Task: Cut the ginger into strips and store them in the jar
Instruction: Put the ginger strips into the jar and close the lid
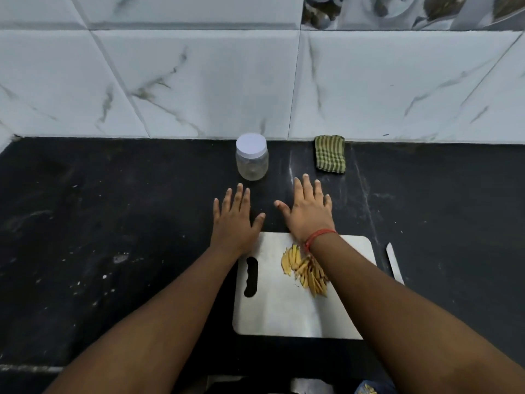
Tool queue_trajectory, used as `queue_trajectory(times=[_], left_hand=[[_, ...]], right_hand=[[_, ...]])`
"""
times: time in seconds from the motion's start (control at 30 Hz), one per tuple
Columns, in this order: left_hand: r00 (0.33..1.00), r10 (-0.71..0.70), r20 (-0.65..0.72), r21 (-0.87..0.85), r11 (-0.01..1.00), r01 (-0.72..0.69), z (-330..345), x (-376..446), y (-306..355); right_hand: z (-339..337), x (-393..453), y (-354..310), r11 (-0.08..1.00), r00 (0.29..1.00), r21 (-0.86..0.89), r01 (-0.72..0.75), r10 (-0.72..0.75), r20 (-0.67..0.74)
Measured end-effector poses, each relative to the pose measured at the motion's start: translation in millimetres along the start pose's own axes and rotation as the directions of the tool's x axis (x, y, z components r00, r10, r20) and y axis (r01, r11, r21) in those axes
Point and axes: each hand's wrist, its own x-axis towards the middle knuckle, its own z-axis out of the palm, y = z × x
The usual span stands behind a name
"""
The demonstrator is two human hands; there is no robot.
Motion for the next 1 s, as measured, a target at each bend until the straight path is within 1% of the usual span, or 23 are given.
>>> queue_trajectory(times=[0.1, 0.2, 0.3, 0.4, 0.5, 0.6, 0.7, 0.77, 0.9, 1.0], left_hand=[[0.997, -0.072, -0.015, -0.13, 0.989, 0.07, 0.0, 29.6, -7.0], [0.99, -0.14, -0.02, -0.259, 0.957, 0.13, -1.9, 53.6, -10.2], [0.984, -0.175, -0.015, -0.361, 0.919, 0.158, -3.9, 77.3, -14.2], [0.984, -0.172, -0.04, -0.444, 0.886, 0.137, -7.8, 97.1, -15.6], [0.985, -0.169, -0.024, -0.562, 0.818, 0.127, -8.3, 118.0, -16.8], [0.975, -0.22, -0.035, -0.685, 0.716, 0.137, -2.1, 130.8, -19.1], [0.964, -0.256, -0.071, -0.717, 0.686, 0.129, -0.5, 127.5, -12.1], [0.961, -0.25, -0.121, -0.716, 0.692, 0.09, -6.9, 119.4, -3.6], [0.953, -0.188, -0.238, -0.64, 0.769, -0.008, -14.0, 99.1, 6.9], [0.933, -0.091, -0.348, -0.498, 0.861, -0.101, -10.4, 80.8, 7.5]], right_hand=[[-2.1, 37.9, -24.2, 0.997, 1.0, 0.073, -0.012, 0.011, 0.011], [-4.0, 67.7, -44.3, 0.989, 0.999, 0.145, -0.036, 0.037, -0.003], [-5.0, 89.2, -59.3, 0.959, 0.998, 0.276, -0.063, 0.067, -0.005], [-5.7, 107.2, -67.9, 0.877, 0.999, 0.478, -0.044, 0.048, 0.003], [-6.5, 118.7, -74.5, 0.739, 0.999, 0.672, -0.034, 0.029, 0.018], [-5.2, 121.0, -78.7, 0.649, 1.0, 0.761, -0.024, 0.0, 0.031], [-4.2, 117.5, -78.0, 0.616, 1.0, 0.788, -0.022, 0.012, 0.019], [-6.5, 111.2, -76.6, 0.606, 0.999, 0.793, -0.053, 0.035, 0.04], [-16.7, 84.5, -70.6, 0.572, 0.987, 0.805, -0.157, 0.098, 0.123], [-22.6, 57.4, -59.8, 0.536, 0.978, 0.818, -0.21, 0.119, 0.173]])
